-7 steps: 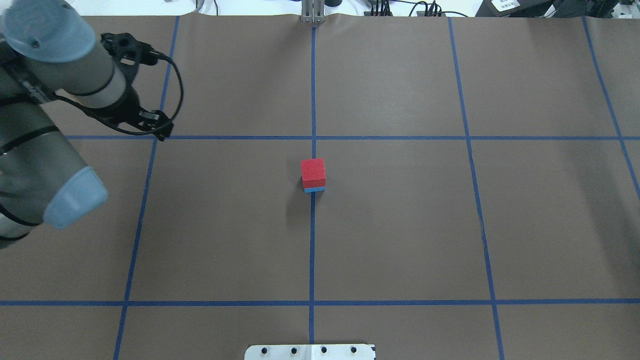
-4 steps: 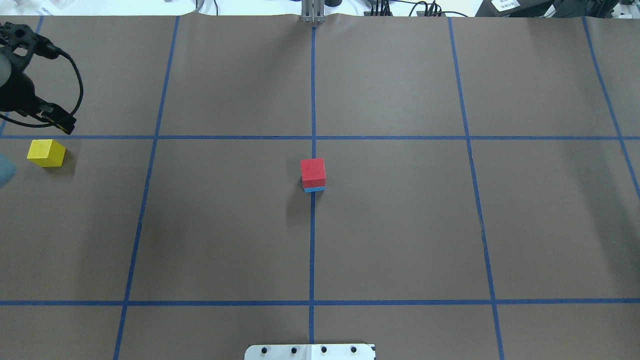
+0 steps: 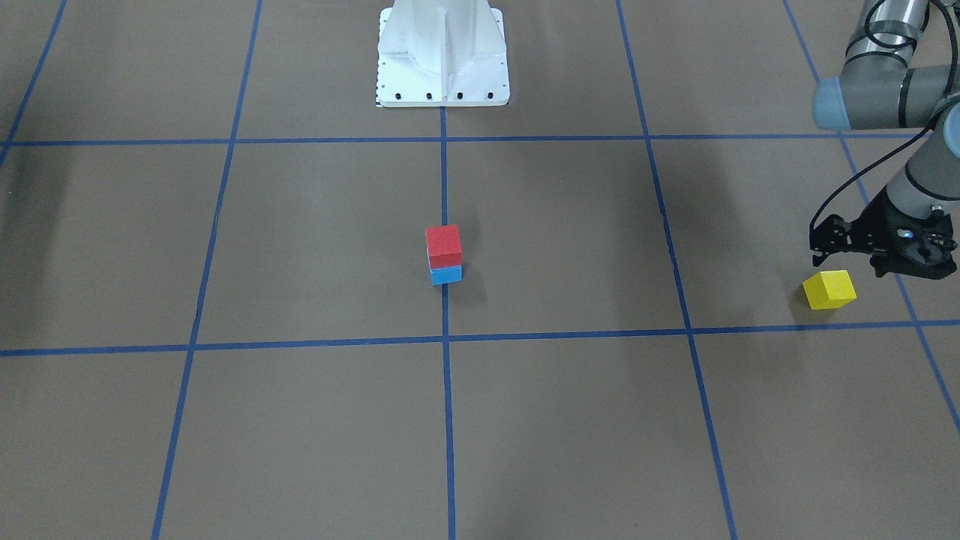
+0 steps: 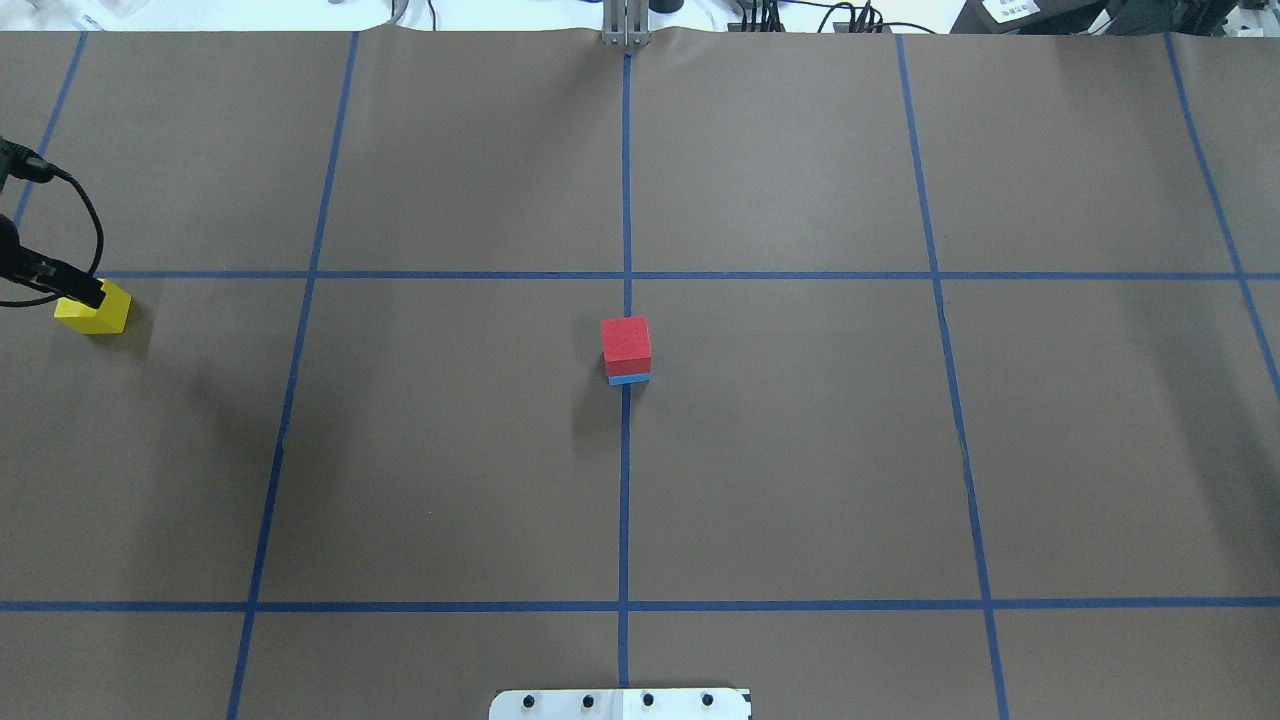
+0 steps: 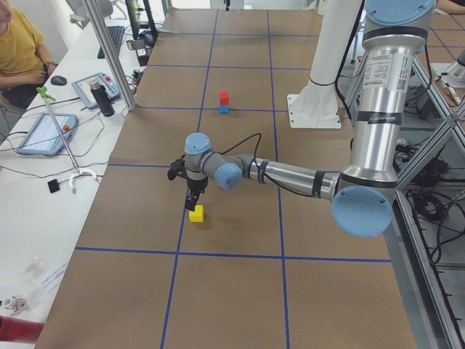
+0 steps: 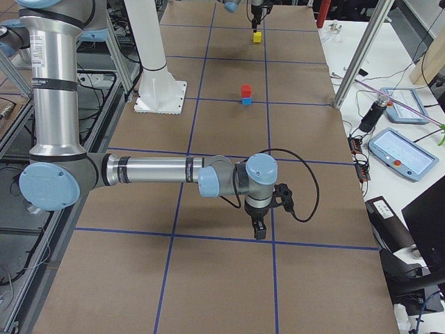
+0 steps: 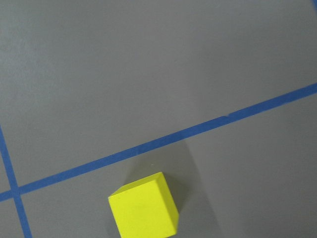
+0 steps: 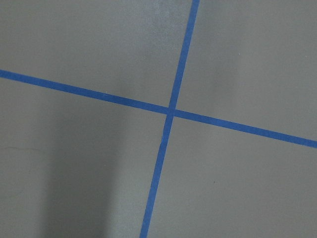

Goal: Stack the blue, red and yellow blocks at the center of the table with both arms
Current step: 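Lower the left gripper onto the yellow block and grasp it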

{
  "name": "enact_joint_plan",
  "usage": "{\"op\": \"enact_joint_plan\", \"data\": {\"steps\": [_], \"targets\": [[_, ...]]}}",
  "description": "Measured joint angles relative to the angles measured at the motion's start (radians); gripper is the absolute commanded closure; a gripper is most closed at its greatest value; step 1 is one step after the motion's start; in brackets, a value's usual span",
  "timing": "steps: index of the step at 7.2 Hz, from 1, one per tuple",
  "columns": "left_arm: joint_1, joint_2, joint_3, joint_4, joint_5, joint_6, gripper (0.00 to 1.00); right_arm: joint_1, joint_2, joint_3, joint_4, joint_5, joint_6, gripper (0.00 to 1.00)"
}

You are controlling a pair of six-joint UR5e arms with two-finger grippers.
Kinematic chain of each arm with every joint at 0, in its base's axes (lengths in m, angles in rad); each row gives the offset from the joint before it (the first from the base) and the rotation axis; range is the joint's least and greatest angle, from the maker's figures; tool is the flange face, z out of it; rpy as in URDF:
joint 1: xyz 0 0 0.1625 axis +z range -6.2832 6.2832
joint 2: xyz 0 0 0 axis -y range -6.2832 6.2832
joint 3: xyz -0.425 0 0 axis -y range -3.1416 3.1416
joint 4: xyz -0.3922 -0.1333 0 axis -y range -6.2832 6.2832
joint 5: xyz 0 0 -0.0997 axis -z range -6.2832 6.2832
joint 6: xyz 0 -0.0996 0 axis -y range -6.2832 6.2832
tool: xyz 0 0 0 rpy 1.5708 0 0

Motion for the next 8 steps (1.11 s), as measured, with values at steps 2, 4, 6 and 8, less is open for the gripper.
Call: {"op": "enact_joint_plan", "data": {"steps": [2, 4, 6, 8], "targets": [[0.005, 0.0, 0.059, -0.093, 0.0, -0.125, 0.01, 0.0, 0.0, 0.0, 0.0, 0.0, -0.001, 0.01], [0.007, -0.003, 0.076, -0.11, 0.001, -0.173, 0.01, 0.0, 0.0, 0.001, 0.0, 0.0, -0.001, 0.01], [0.009, -0.012, 0.098, -0.112, 0.006, -0.18, 0.01, 0.001, 0.0, 0.002, 0.0, 0.0, -0.001, 0.01], [0.014, -0.015, 0.11, -0.113, 0.009, -0.181, 0.01, 0.0, 0.0, 0.001, 0.0, 0.0, -0.001, 0.01]]}}
